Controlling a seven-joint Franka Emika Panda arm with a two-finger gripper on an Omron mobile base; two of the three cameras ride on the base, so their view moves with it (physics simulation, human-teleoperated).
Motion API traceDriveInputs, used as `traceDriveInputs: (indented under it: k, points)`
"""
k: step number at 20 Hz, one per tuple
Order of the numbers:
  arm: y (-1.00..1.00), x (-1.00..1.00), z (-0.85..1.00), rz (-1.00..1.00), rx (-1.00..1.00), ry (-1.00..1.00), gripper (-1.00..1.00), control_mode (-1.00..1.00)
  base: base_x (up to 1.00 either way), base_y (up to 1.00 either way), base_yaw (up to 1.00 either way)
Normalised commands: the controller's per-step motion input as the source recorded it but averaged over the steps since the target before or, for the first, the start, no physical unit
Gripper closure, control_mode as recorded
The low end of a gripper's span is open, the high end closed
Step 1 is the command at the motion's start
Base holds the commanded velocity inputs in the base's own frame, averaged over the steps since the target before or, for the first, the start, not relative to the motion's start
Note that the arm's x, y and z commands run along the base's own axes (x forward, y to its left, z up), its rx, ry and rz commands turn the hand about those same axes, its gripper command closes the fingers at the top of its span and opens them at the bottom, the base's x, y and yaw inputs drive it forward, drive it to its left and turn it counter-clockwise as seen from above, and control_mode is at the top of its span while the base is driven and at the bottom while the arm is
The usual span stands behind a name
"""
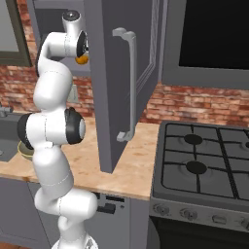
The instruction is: Pick the oranges from the cabinet and place them in one bowl. Pick the corn from the sink and place it in the other bowl.
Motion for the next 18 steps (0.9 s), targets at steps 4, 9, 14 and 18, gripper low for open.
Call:
traceDriveInputs:
  k: [4,9,14,18]
  points:
    - [0.00,0.00,0.00,0.00,0.00,0.00,1.00,-1.00,0.00,0.00,0.00]
    - [0.00,0.00,0.00,0.00,0.00,0.00,1.00,-1.00,0.00,0.00,0.00]
    - [0.00,0.00,0.00,0.00,0.00,0.00,1.00,-1.00,0.00,0.00,0.00]
    - [0.00,0.00,0.00,0.00,0.00,0.00,1.00,-1.00,0.00,0.00,0.00]
